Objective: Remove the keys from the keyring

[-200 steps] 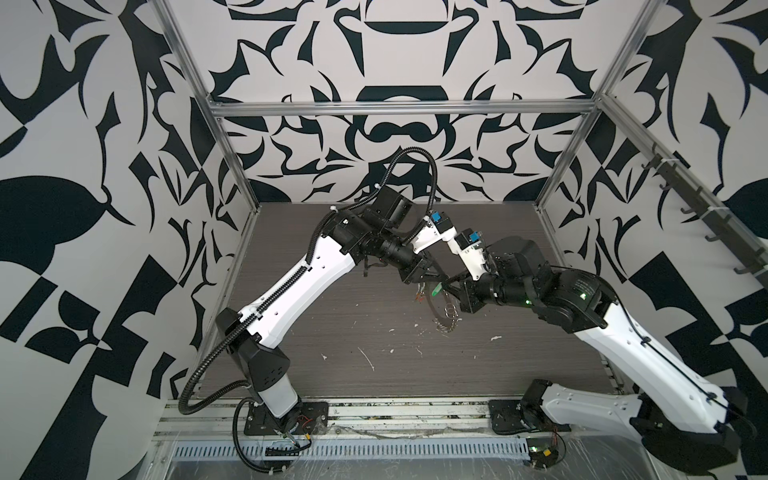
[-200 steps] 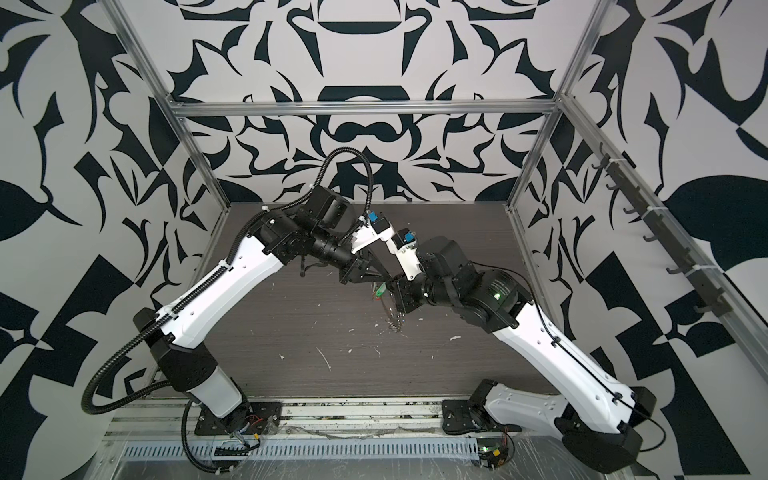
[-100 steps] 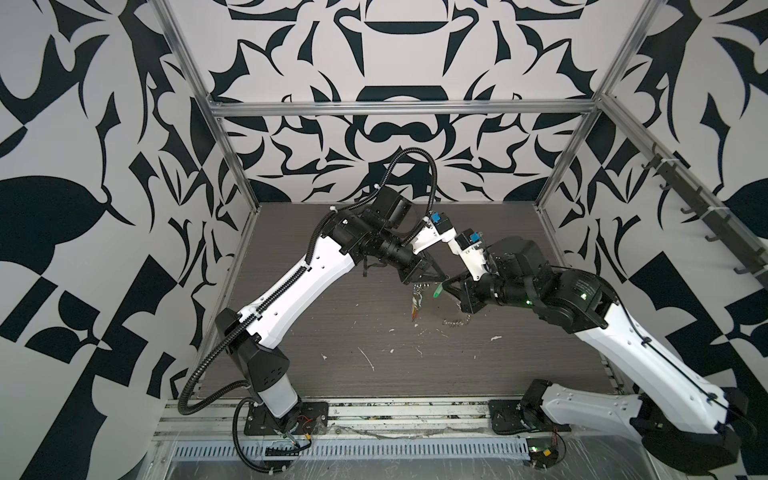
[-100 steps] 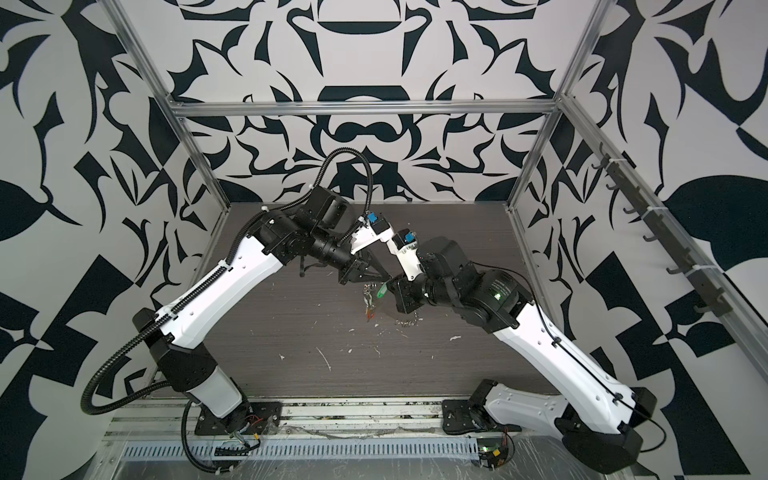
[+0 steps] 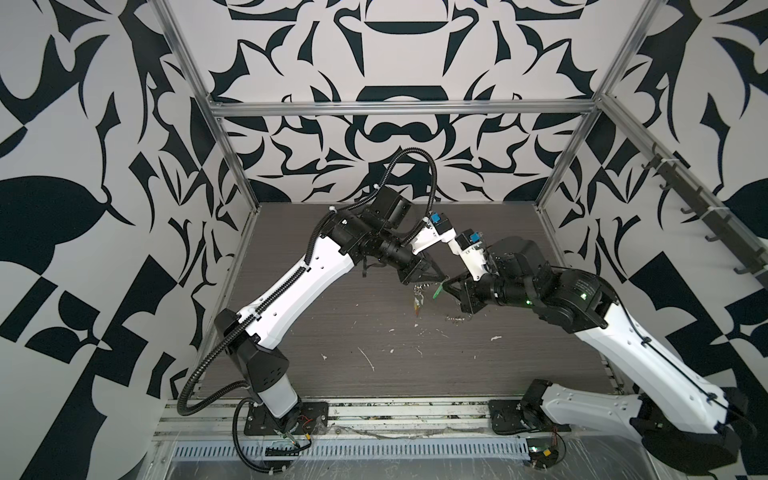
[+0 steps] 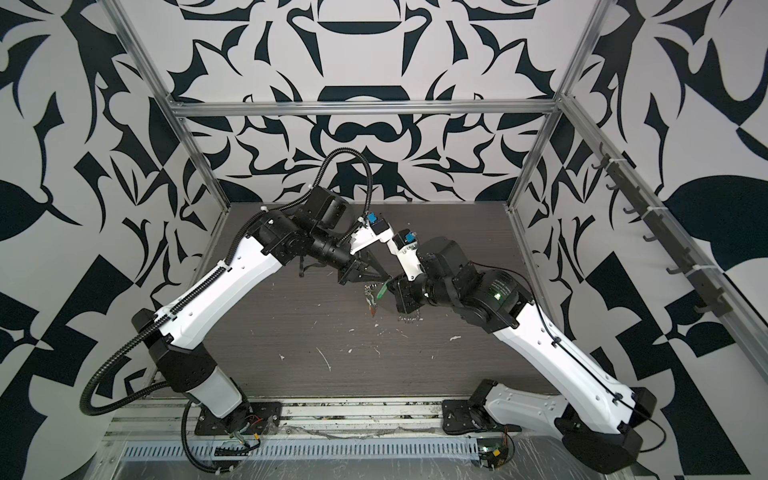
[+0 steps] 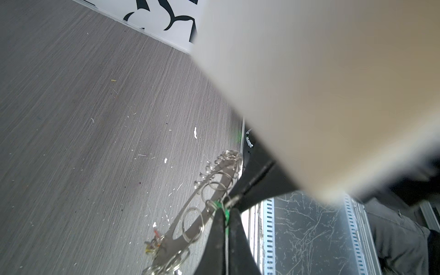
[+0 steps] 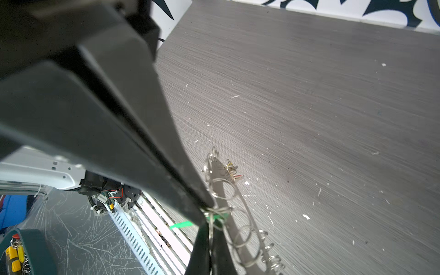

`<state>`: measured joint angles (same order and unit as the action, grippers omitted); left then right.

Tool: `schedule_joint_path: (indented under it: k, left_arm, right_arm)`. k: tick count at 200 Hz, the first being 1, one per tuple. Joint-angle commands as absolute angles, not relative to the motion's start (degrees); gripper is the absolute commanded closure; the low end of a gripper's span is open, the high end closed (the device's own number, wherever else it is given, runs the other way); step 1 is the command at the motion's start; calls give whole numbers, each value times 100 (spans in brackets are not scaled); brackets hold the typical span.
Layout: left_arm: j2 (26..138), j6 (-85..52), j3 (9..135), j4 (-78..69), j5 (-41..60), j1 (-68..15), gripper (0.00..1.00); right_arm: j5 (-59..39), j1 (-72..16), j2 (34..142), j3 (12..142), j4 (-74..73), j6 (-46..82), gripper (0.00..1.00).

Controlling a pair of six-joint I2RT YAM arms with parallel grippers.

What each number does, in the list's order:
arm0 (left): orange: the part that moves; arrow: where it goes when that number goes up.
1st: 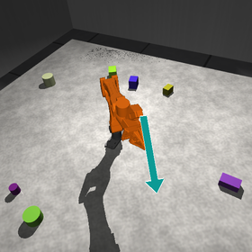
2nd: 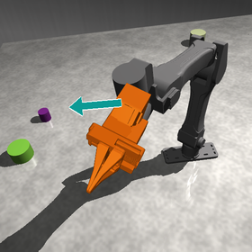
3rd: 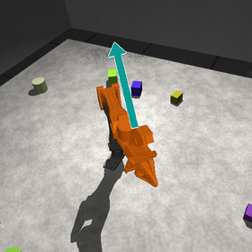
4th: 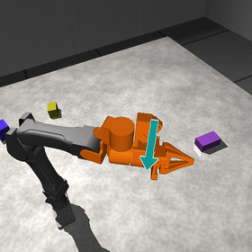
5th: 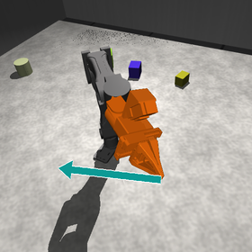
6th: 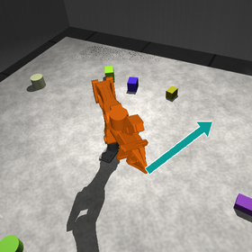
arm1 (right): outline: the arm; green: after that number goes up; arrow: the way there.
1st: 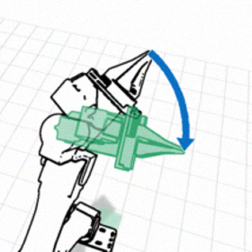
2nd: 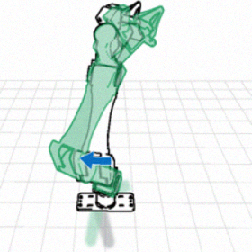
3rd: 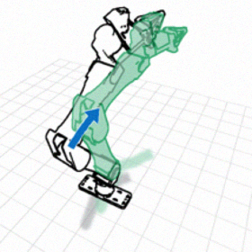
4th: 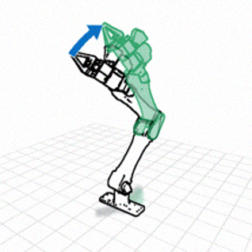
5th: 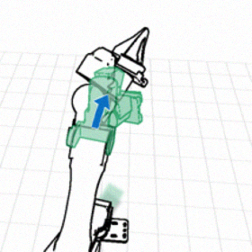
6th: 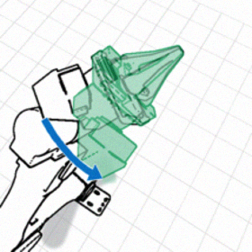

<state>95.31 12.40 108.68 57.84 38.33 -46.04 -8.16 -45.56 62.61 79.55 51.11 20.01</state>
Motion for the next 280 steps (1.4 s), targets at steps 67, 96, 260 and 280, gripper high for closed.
schedule_joint_path:
  k: [67, 96, 260, 280]
  left_arm:
    - [9238, 1433, 10912, 5943, 3119, -4623, 100]
    - [9186, 1318, 10915, 5795, 2714, -4627, 100]
    - [8666, 2112, 10306, 4937, -52, -5572, 100]
    - [8500, 2150, 10045, 4694, -303, -5581, 100]
  right_arm:
    - [-1216, -4562, 6228, 8083, 4430, 2316, 100]
    - [-1478, -4480, 6092, 7854, 4102, 2598, 100]
    - [-2890, -3876, 5773, 6909, 2821, 3848, 100]
    - [-3059, -3876, 5823, 6918, 2840, 3917, 100]
